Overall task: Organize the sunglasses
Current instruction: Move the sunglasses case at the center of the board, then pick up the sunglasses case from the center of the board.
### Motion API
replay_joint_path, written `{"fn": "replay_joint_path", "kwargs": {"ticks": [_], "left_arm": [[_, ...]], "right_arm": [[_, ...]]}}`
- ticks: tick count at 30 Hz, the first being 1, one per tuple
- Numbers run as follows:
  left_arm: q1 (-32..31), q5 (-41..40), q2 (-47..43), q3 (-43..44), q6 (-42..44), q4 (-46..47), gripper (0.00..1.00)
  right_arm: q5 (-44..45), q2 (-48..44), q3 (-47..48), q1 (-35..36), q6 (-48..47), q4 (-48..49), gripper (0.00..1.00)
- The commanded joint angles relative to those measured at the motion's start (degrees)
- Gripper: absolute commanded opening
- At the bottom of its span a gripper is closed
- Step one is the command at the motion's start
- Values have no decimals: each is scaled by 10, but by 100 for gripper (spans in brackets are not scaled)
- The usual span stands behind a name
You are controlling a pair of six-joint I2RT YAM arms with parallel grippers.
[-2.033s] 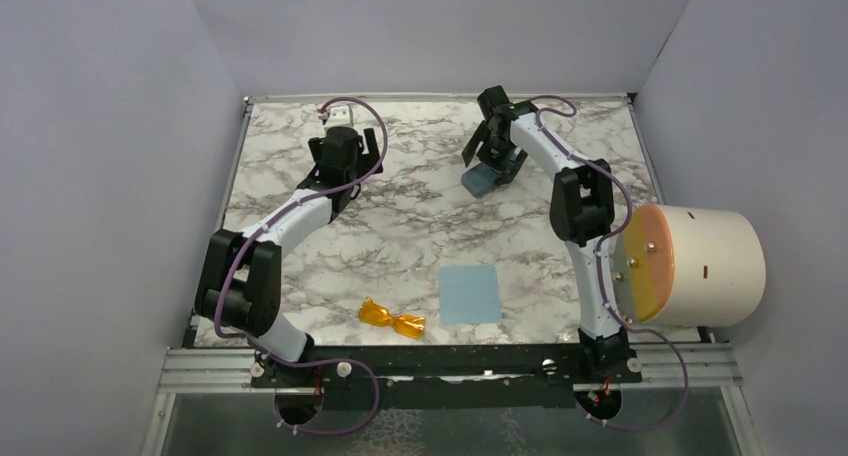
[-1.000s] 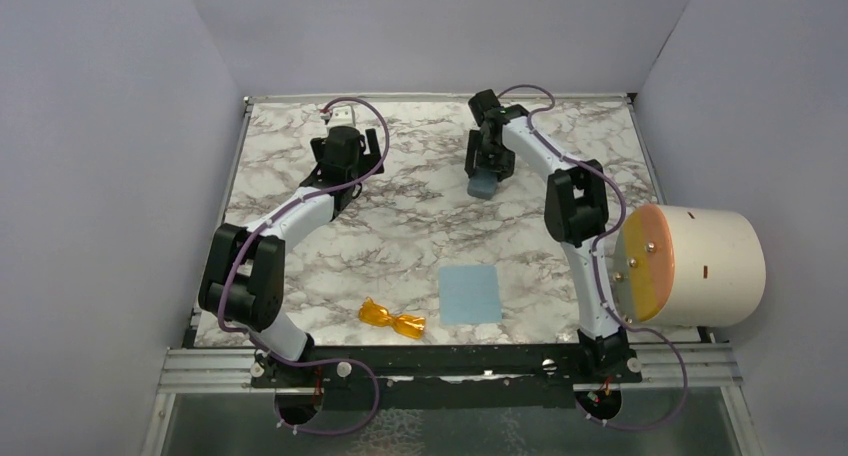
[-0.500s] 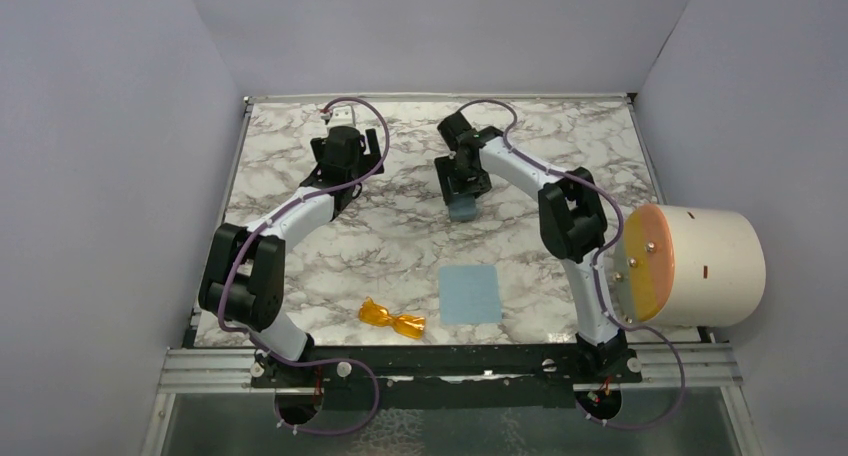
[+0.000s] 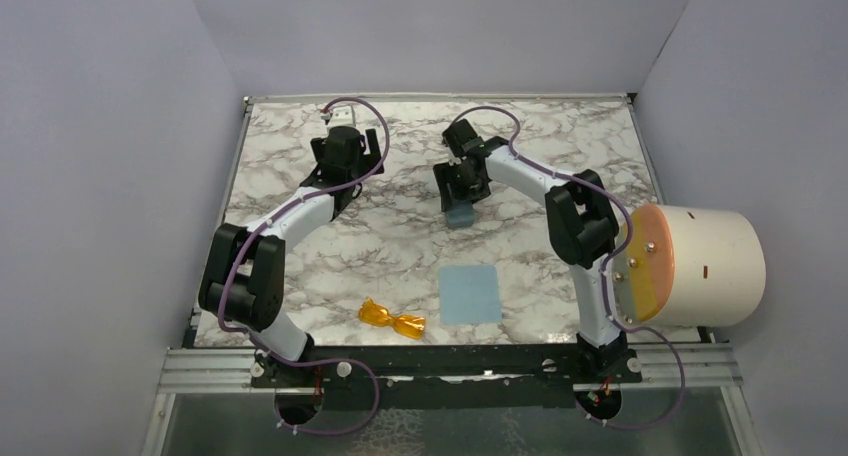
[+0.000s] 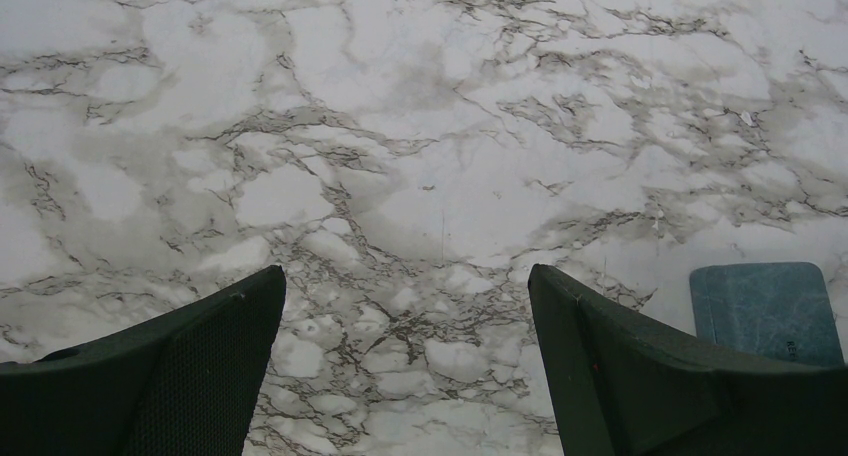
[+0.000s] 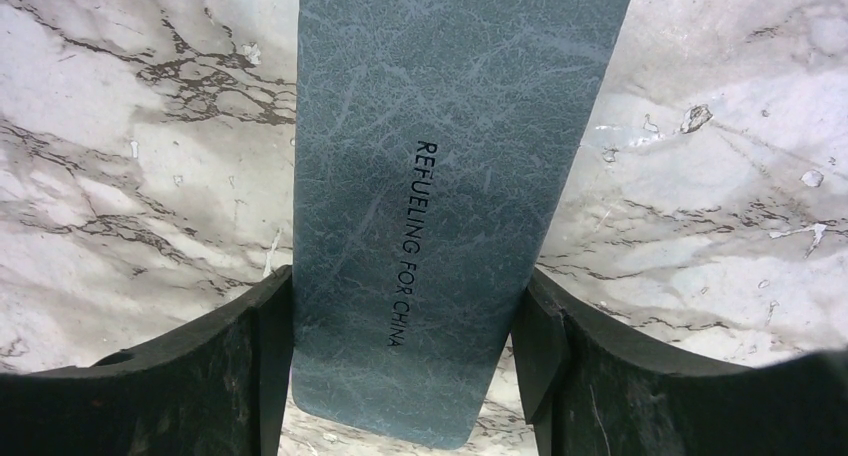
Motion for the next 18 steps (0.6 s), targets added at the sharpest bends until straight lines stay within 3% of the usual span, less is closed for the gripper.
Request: {"fn": "replay_joint_path", "kwargs": {"ticks": [1,2,4,18], "left_arm": [[-3,4,-20,-6,5,4,95],[-3,4,-21,-6,5,4,95],[-3,4,-23,-7,6,4,95],[-4,2,-23,-8,2,3,95]], "right_arm": [[-15,-23,-2,2,-4,24,74],[-16,-25,0,1,-4,25,84],[-8,-29,6,1,-2,26,87],[62,-36,60,8,-15,-6,95]]}}
